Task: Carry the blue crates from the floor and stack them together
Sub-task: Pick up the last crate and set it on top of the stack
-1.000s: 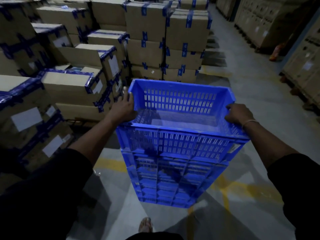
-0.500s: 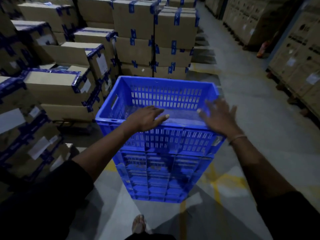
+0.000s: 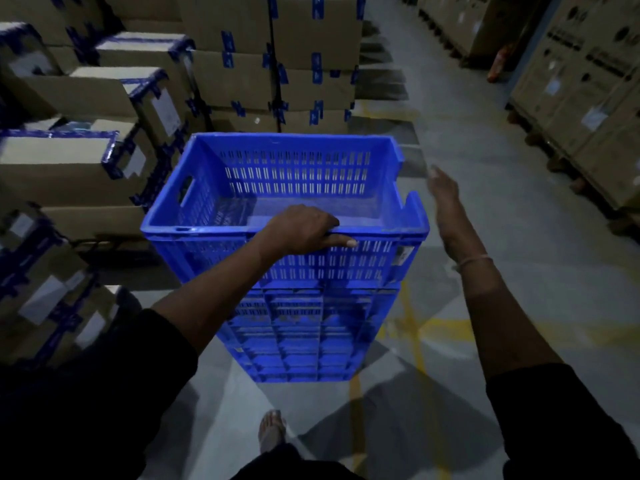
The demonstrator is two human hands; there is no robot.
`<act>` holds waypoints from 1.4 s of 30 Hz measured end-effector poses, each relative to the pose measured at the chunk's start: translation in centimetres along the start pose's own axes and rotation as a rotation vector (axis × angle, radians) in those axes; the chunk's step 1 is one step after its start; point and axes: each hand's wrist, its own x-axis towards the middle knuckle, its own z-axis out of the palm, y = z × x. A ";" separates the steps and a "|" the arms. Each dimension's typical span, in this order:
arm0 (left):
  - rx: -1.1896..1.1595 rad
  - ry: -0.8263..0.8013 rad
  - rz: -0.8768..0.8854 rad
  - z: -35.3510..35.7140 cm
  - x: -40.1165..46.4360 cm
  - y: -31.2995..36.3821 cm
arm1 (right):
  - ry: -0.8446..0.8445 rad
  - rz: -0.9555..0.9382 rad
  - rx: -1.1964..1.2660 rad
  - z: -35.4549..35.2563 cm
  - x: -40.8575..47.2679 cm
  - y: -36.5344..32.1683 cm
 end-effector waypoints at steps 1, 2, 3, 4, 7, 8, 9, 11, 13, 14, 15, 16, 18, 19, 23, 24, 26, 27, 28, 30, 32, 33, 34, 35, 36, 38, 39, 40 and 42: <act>0.004 0.002 0.004 0.0 0.1 0.0 | 0.079 0.036 0.221 -1.0 -0.8 0.2; 0.011 0.001 0.007 0.1 0.2 0.1 | 0.181 0.105 0.387 -1.0 -1.4 1.3; 0.019 0.005 0.011 0.0 0.3 0.1 | 0.245 0.172 0.504 -0.3 -2.3 2.1; 0.024 0.014 0.015 0.0 0.3 0.0 | 0.220 0.204 0.600 1.1 -3.1 2.8; 0.038 0.038 0.023 0.1 0.4 -0.5 | -0.043 0.335 0.702 6.0 -5.5 4.8; 0.043 0.049 0.026 0.1 0.4 -0.7 | -0.077 0.326 0.668 6.4 -5.4 6.2; 0.047 0.056 0.032 0.1 0.4 -0.7 | -0.067 0.321 0.674 6.0 -5.0 6.8; 0.033 0.056 0.046 0.2 0.5 -0.4 | 0.015 0.339 0.654 4.5 -3.8 7.6; 0.025 0.060 0.045 0.3 0.7 -0.1 | 0.063 0.345 0.645 2.8 -2.8 9.1; 0.026 0.056 0.042 0.4 0.7 -0.1 | 0.081 0.344 0.681 2.7 -2.4 9.4; 0.031 0.052 0.038 0.4 0.6 -0.1 | 0.110 0.382 0.694 3.1 -2.1 9.7; 0.036 0.050 0.033 0.4 0.5 -0.2 | 0.099 0.389 0.730 4.1 -2.2 9.8; 0.041 0.042 0.025 0.4 0.5 -0.4 | 0.025 0.369 0.682 6.0 -4.1 8.2; 0.046 0.038 0.020 0.4 0.5 -0.4 | 0.003 0.348 0.660 6.3 -5.0 7.7; 0.066 0.027 0.008 0.3 0.6 0.0 | -0.030 0.291 0.686 4.5 -5.0 6.4; 0.070 0.026 0.004 0.3 0.6 0.1 | -0.014 0.276 0.701 3.9 -4.7 5.9; 0.080 0.026 -0.004 0.2 0.5 0.3 | 0.050 0.198 0.646 2.9 -3.8 3.8; 0.080 0.021 -0.011 0.1 0.4 0.3 | 0.096 0.140 0.522 2.8 -3.3 2.2; 0.078 0.015 -0.020 0.0 0.3 0.5 | 0.133 0.030 0.320 2.8 -2.3 0.8; 0.092 0.003 -0.039 -0.2 0.2 0.7 | 0.121 -0.229 -0.168 3.5 -1.0 -1.8; 0.152 -0.012 -0.055 -0.4 0.1 1.1 | -0.046 -0.381 -0.435 6.1 -1.2 -3.4; 0.183 -0.009 -0.062 -0.4 -0.1 1.2 | -0.141 -0.388 -0.564 7.4 -1.9 -3.5; 0.194 0.004 -0.067 -0.4 -0.4 1.2 | -0.196 -0.398 -0.721 8.5 -2.6 -3.1; 0.186 0.022 -0.060 -0.4 -0.8 1.1 | -0.205 -0.400 -0.889 9.0 -3.3 -2.8; 0.172 0.041 -0.044 -0.5 -1.4 0.8 | -0.172 -0.392 -0.979 9.1 -3.7 -2.6; 0.154 0.083 -0.024 -0.8 -3.5 -0.9 | -0.130 -0.373 -0.993 8.7 -3.8 -2.7; 0.161 0.102 -0.032 -0.8 -4.8 -2.2 | -0.140 -0.368 -1.015 8.4 -3.7 -2.9; 0.175 0.122 -0.054 -0.7 -6.5 -4.0 | -0.154 -0.371 -1.051 8.4 -3.6 -3.0; 0.207 0.183 -0.113 -0.6 -10.6 -8.2 | -0.178 -0.353 -1.113 8.6 -3.6 -3.1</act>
